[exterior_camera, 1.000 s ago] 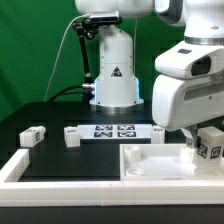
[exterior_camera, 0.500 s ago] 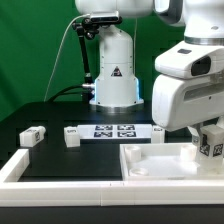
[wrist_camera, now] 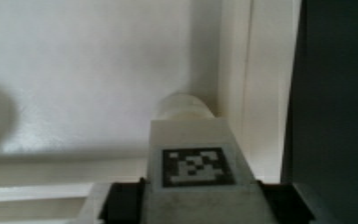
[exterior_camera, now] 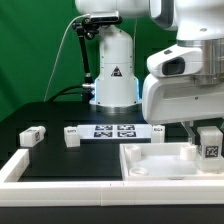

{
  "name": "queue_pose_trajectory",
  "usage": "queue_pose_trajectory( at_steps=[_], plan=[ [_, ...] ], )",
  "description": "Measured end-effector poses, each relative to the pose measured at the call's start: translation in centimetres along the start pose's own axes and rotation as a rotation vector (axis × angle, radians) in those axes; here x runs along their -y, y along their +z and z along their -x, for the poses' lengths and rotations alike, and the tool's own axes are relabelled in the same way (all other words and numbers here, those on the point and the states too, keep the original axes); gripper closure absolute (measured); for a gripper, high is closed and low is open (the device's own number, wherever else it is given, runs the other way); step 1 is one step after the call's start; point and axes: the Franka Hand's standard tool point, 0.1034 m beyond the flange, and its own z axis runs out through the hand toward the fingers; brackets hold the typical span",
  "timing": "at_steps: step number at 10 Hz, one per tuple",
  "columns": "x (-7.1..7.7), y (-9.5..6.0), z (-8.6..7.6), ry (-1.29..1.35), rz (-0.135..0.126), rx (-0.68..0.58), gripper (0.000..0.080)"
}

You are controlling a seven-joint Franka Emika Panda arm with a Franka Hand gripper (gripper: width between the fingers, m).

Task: Assemble one leg

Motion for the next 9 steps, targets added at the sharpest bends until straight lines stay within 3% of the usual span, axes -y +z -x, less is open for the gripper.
queue_pose_trajectory(
  at_steps=[6,9],
  plan=[
    [0.25,0.09,-0.13,0.661,-0.012,-0.023,0.0506],
    [0.25,0.12,-0.14,0.890,-0.030,-0.013,0.0506]
  ],
)
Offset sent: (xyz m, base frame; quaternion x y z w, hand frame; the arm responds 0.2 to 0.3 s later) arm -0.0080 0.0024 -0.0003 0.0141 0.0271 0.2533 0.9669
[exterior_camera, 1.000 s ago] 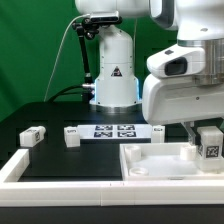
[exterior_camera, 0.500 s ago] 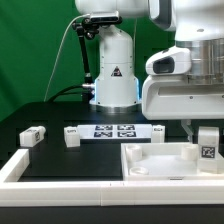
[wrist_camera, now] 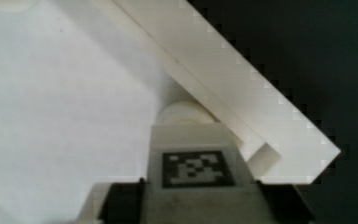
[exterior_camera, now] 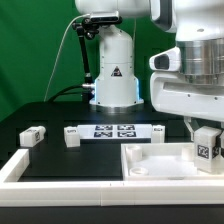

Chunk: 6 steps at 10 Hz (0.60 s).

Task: Assemble one leg

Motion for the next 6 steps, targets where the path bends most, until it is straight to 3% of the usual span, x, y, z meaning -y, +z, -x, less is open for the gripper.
queue_pose_trajectory(
  at_steps=[3,4,5,6],
  plan=[
    [0.10,0.03,0.15,0.031,-0.004,0.011,0.0506],
    [0.16,0.04,0.27,0.032,-0.006,0.015,0.0327],
    [0.22,-0.08,0.20,-0.068,-0.002,0.019,0.0327],
    [0.27,-0.11,0.04,-0.213,0.003,0.025,0.0195]
  ],
)
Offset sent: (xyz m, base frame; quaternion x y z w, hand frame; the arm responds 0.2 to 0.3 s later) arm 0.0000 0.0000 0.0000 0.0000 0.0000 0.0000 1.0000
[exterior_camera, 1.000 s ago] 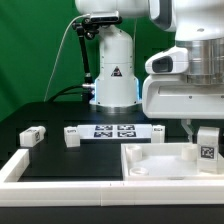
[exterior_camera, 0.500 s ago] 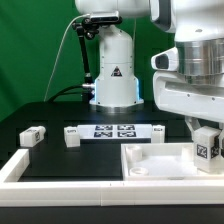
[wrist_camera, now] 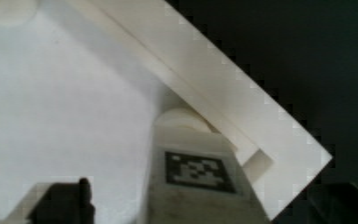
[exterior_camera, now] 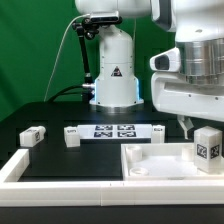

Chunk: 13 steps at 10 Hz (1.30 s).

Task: Assemble one leg

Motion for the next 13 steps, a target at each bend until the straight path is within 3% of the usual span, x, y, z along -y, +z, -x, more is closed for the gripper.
queue_pose_trajectory(
  at_steps=[1,5,10,12,13],
  plan=[
    [0.04,-0.01,-0.02,-0.113,0.006,0.008,0.0160],
    [0.70,0.01,0.54,-0.543,0.017,0.006,0.0150],
    [0.19,0.13,-0.14,-0.997,0.015,0.006,0.0150],
    [0.21,0.13,-0.12,-1.036,0.012,0.007,0.0191],
    [0.21,0.13,-0.12,-1.036,0.012,0.007,0.0399]
  ],
)
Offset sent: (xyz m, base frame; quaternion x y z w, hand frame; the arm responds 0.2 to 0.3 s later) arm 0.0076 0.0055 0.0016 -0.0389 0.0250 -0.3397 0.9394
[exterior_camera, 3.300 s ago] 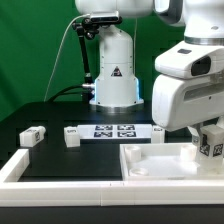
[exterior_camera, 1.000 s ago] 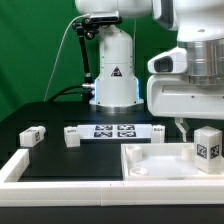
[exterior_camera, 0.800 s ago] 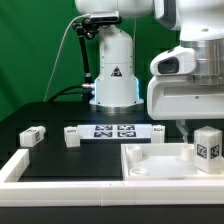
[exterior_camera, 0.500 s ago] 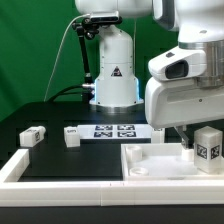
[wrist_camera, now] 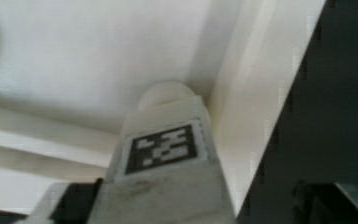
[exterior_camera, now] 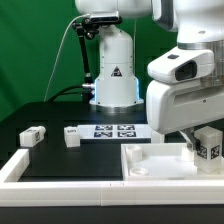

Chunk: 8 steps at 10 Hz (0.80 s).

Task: Assemble one leg

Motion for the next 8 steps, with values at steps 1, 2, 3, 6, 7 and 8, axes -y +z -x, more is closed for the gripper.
queue_pose_trajectory(
  at_steps=[1,2,3,6,7,8],
  plan=[
    [-0.03,0.00,0.00,-0.001,0.001,0.000,0.0399],
    [-0.15,-0.01,0.03,0.001,0.002,0.000,0.0505],
    [-0.16,-0.01,0.03,0.009,0.001,0.000,0.0505],
    [-0.38,0.07,0.25,0.224,-0.007,-0.027,0.0505],
    [-0.43,0.09,0.33,0.352,-0.009,-0.039,0.0505],
    [-0.47,0.10,0.31,0.452,-0.014,-0.041,0.0505]
  ],
)
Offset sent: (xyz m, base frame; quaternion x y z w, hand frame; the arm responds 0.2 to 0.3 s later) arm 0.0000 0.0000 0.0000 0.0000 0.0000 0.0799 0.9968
